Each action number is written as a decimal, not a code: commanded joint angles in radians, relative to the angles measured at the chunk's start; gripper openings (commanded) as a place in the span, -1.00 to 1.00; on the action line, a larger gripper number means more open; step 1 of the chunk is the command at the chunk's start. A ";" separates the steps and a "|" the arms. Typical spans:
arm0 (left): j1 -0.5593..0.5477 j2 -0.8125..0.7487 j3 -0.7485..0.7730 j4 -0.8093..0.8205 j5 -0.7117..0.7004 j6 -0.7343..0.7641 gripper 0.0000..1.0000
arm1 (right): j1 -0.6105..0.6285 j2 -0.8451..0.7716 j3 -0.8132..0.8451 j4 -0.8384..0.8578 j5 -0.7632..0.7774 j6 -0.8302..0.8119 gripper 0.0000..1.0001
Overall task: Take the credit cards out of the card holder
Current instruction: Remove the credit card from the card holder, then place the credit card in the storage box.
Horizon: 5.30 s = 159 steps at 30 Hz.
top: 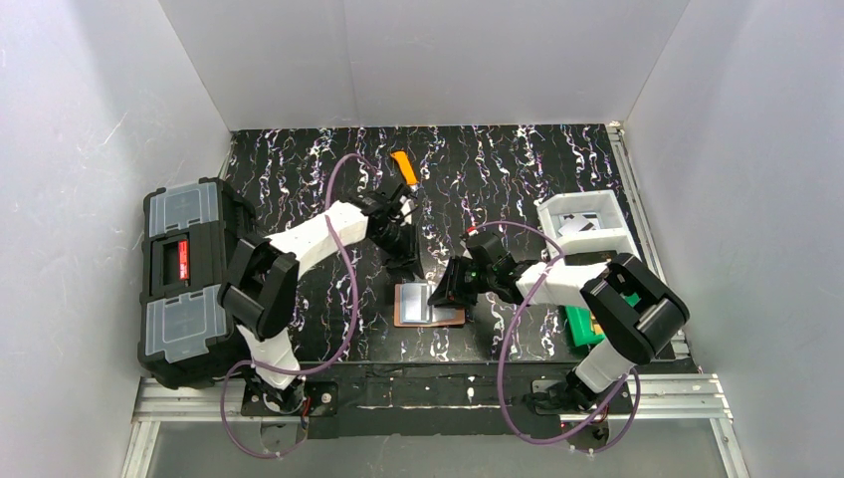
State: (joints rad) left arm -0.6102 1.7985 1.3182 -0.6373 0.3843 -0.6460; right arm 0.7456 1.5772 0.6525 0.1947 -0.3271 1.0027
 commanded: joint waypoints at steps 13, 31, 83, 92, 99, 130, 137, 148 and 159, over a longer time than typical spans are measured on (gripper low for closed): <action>0.026 0.018 -0.222 0.092 0.007 0.024 -0.87 | -0.025 0.144 0.059 0.091 -0.105 0.036 -0.44; 0.021 -0.072 -0.182 -0.017 -0.103 0.068 -0.72 | -0.058 0.159 0.038 0.112 -0.137 0.030 -0.57; 0.046 0.055 -0.257 0.001 -0.171 0.011 -1.00 | -0.137 0.150 -0.042 0.209 -0.233 0.035 -0.68; 0.046 0.063 -0.250 0.013 -0.153 0.012 -1.00 | -0.132 0.223 0.005 0.238 -0.288 0.050 -0.49; 0.046 0.063 -0.251 0.015 -0.150 0.005 -1.00 | -0.127 0.255 0.008 0.275 -0.305 0.064 -0.48; 0.047 -0.016 -0.193 -0.037 -0.178 0.026 -1.00 | -0.173 -0.215 -0.012 -0.228 -0.016 -0.134 -0.97; 0.047 -0.068 -0.141 -0.038 -0.142 0.038 -1.00 | -0.181 -0.365 0.041 -0.413 0.076 -0.153 -0.97; 0.047 -0.103 -0.046 -0.081 -0.106 0.066 -0.80 | -0.201 -0.592 0.076 -0.685 0.248 -0.126 -0.97; 0.047 -0.118 -0.008 -0.138 -0.146 0.070 -0.68 | -0.201 -0.456 0.228 -0.852 0.390 -0.159 -0.97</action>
State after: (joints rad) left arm -0.5659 1.7317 1.2633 -0.7105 0.2699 -0.5865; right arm 0.5499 1.0367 0.7746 -0.5991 -0.0109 0.8841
